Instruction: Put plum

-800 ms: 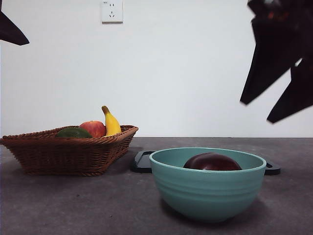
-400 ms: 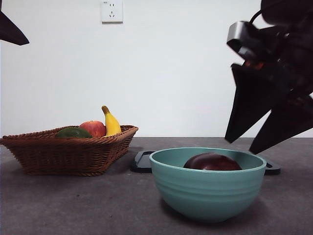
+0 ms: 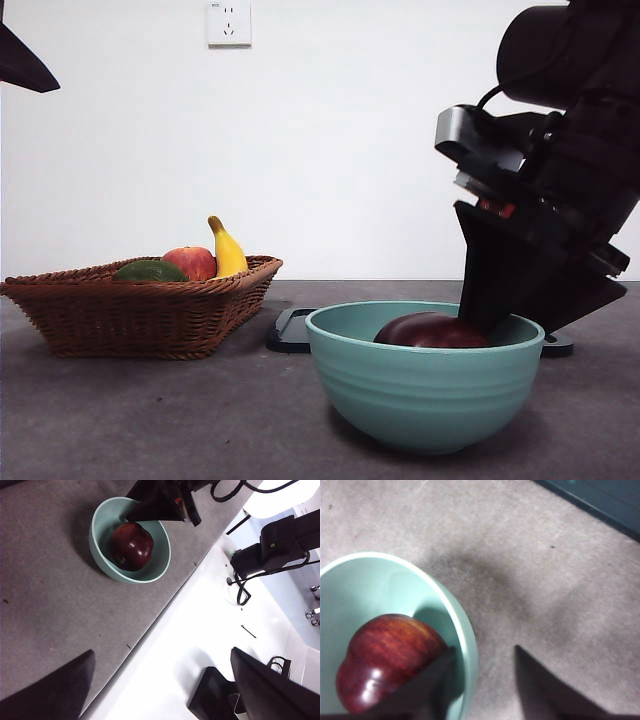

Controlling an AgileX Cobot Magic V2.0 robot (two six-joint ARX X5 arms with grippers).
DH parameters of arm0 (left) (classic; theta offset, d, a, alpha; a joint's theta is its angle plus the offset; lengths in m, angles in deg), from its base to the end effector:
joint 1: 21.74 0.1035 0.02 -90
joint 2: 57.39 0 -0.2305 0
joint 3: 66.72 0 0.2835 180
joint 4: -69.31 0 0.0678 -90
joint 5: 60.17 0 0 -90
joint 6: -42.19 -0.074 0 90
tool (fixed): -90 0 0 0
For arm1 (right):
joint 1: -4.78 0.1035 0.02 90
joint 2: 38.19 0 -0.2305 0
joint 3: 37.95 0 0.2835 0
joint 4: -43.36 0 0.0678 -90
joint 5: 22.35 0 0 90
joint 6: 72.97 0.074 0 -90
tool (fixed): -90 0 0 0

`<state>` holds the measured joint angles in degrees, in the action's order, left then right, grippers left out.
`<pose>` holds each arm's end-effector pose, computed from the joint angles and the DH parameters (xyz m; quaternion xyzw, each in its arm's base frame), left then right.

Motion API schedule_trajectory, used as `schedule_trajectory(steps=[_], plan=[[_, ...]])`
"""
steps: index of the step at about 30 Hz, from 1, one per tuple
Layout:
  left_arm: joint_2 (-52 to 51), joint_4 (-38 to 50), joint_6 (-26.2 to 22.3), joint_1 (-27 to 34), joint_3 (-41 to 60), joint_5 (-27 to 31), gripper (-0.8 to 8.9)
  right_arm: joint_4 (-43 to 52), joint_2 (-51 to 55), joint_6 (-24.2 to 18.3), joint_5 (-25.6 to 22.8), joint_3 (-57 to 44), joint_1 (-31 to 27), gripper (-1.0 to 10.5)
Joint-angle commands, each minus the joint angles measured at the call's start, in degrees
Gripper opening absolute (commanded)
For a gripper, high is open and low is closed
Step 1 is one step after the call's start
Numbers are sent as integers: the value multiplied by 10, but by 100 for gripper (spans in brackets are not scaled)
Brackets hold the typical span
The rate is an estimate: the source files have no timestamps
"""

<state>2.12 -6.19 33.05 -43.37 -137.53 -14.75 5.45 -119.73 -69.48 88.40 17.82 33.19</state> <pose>0.1979 -0.1344 0.2492 -0.0488 0.4823 -0.5027 0.7158 0.2533 0.1668 0.0854 -0.0117 0.5369 0.3372 0.7733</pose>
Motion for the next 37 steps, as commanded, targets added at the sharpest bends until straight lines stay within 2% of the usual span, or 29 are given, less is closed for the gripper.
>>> schedule_trajectory(steps=[1, 4, 10, 17, 23, 29, 37], plan=[[4, 3, -9, -3, -5, -3, 433, 10, -8, 8, -2, 2, 5, 81], [4, 5, -9, -3, -5, -3, 433, 11, -8, 9, -1, 3, 5, 13], [4, 14, -9, -3, -5, -3, 433, 11, -7, 13, 4, 3, 5, 10], [4, 13, -9, -3, -5, -3, 434, 7, 22, 43, 19, 23, 5, 10], [4, 14, -8, -3, -5, -3, 434, -43, 33, 50, 11, 91, -4, 10], [4, 14, -8, -3, -5, -3, 434, -47, 29, 48, -24, 154, -19, 10], [4, 14, -8, -3, -5, -3, 434, -81, -39, 31, -28, 260, -60, 10]])
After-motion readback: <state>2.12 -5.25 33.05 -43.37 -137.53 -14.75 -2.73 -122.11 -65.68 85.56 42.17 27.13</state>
